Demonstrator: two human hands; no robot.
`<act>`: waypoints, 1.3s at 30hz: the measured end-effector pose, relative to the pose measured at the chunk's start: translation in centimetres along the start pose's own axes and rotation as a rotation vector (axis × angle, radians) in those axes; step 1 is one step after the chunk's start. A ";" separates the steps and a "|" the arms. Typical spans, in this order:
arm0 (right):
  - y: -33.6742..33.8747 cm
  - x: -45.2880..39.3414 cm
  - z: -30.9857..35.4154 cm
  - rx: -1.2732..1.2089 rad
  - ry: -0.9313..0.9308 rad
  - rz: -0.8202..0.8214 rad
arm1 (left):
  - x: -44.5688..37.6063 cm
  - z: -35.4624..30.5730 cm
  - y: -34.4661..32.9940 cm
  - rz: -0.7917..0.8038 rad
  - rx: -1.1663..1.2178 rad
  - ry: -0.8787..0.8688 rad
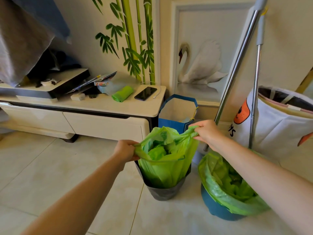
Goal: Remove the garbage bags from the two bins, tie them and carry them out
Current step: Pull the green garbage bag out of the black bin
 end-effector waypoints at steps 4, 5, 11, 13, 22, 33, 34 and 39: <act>-0.1 -0.6 2.0 -0.036 0.078 -0.047 | 0.4 -2.5 0.0 -0.032 -0.019 -0.064; 0.0 -0.8 2.6 -0.059 0.092 -0.061 | 0.7 -3.2 0.1 -0.038 -0.016 -0.083; 1.6 -0.9 6.9 -0.134 0.188 -0.099 | 2.8 -7.7 1.4 -0.120 0.007 -0.205; 2.4 -0.9 8.2 -0.136 0.229 -0.113 | 3.9 -9.1 2.0 -0.168 -0.040 -0.280; 5.6 2.6 14.8 -0.158 0.433 -0.266 | 11.6 -13.9 4.3 -0.394 -0.092 -0.553; 9.2 10.2 21.5 -0.269 0.653 -0.375 | 22.0 -16.2 6.6 -0.486 0.031 -0.821; 9.4 10.8 21.8 -0.281 0.661 -0.374 | 22.8 -16.2 6.8 -0.479 0.046 -0.834; 10.1 14.0 22.3 -0.378 0.676 -0.346 | 25.7 -15.3 7.4 -0.430 0.095 -0.825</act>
Point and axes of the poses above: each hand's wrist, its own x-axis away from the middle knuckle, its own y-axis out of the back of the hand, z = x × y, the point moved 3 cm from there along -x, towards the middle knuckle, and after that the axes turned 12 degrees about y, right-handed, at the moved point
